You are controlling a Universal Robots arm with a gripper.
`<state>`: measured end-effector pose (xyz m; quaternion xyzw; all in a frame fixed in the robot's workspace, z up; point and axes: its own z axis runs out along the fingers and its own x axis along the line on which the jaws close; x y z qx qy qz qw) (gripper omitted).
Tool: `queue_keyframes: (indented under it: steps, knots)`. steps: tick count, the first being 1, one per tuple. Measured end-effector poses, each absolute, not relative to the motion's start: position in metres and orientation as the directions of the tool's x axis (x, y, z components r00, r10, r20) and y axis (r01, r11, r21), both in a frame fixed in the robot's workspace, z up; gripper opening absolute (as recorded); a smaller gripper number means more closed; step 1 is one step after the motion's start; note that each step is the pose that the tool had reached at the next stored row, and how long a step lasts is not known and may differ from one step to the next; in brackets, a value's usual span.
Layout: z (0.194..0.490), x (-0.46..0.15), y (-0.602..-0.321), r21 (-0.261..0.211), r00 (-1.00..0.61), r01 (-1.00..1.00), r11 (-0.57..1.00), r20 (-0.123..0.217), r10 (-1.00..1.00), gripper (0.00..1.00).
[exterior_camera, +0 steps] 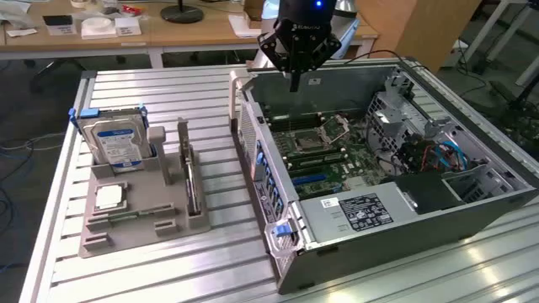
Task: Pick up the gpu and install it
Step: 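Reach for the gpu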
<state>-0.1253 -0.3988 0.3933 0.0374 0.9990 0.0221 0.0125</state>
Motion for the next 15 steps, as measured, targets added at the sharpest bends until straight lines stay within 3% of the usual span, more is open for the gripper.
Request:
queue_keyframes:
  steps: [15]
  knots:
    - [0.393,-0.139,-0.399,0.045,-0.997,0.074,0.996,-0.023,0.075,0.11]
